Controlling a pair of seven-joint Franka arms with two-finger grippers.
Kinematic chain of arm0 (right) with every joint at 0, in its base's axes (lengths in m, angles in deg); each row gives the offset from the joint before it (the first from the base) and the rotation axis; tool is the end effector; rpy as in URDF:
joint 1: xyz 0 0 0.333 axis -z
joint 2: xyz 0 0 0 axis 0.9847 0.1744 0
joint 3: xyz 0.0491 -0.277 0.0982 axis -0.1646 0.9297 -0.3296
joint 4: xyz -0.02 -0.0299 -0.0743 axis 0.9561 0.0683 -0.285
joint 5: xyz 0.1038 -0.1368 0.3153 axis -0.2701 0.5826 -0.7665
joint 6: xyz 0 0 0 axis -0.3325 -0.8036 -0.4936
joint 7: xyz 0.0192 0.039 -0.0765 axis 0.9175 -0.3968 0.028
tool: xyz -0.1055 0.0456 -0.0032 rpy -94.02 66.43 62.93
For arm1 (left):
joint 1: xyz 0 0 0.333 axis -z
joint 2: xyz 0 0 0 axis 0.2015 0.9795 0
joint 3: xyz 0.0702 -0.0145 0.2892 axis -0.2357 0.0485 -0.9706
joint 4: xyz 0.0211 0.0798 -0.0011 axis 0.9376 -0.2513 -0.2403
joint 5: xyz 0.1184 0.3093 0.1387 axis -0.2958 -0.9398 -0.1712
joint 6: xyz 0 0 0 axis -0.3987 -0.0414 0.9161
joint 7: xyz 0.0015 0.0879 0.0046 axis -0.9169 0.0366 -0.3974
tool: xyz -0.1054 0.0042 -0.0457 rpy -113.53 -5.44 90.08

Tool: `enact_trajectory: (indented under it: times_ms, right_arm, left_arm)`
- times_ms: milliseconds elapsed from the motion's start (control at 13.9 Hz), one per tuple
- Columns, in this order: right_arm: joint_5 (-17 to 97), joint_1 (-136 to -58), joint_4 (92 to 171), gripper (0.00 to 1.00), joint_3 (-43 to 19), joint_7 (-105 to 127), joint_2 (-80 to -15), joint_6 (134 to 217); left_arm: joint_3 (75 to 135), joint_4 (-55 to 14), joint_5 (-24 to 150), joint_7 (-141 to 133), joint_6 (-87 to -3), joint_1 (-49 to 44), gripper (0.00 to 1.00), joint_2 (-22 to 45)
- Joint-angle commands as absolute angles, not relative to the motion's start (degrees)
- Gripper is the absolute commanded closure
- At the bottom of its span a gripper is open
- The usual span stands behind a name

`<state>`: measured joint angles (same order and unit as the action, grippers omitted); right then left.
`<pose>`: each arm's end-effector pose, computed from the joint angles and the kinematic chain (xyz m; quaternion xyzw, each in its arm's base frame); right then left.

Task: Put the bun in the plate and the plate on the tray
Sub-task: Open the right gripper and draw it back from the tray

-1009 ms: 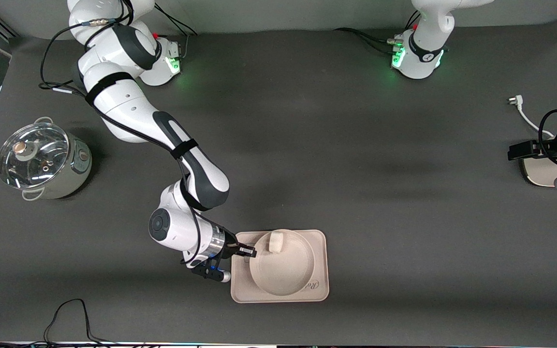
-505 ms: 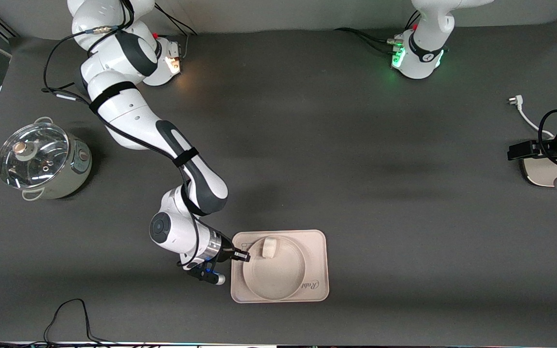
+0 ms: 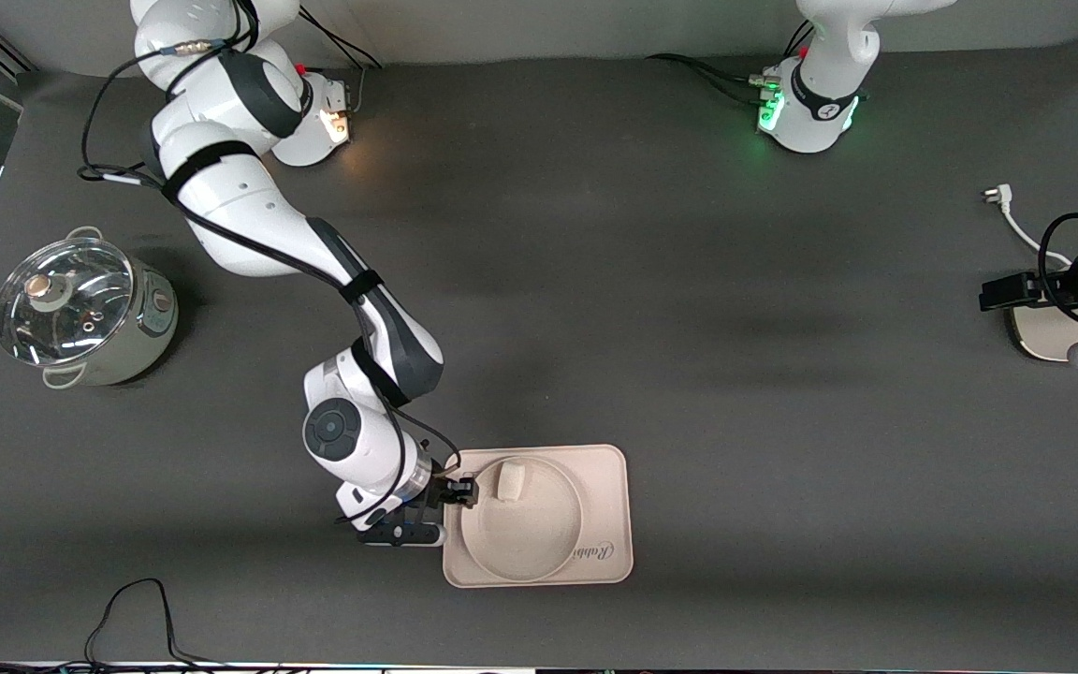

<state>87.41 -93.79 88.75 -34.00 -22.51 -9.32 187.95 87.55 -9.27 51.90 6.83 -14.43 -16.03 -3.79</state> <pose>0.6985 0.2996 0.2356 -0.9929 0.0213 -0.0785 0.0863 0.5528 0.0401 0.5118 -0.9945 0.0062 0.1035 0.0127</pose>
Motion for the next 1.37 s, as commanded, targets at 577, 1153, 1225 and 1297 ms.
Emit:
enact_trajectory:
  times_ms: [577,1153,1225,1297]
  right_arm:
    - [88.7,-88.2,102.4,0.0,-33.0,-24.2,-39.8,162.2]
    - [77.8,-86.3,131.7,0.0,-24.7,-17.1,-67.7,163.6]
    - [77.4,-86.3,134.7,0.0,-23.9,-17.0,-70.4,164.6]
    - [77.3,-86.3,136.4,0.0,-23.1,-15.8,-72.1,164.8]
  left_arm:
    - [87.1,-10.7,50.6,6.4,-14.6,-15.1,0.0,-7.9]
    - [87.2,-15.5,50.6,5.2,-14.9,-14.7,0.0,-13.4]
    - [87.5,-15.5,50.7,4.8,-14.8,-14.3,0.0,-13.4]
    - [87.6,-15.5,50.7,3.6,-14.4,-14.1,0.0,-13.5]
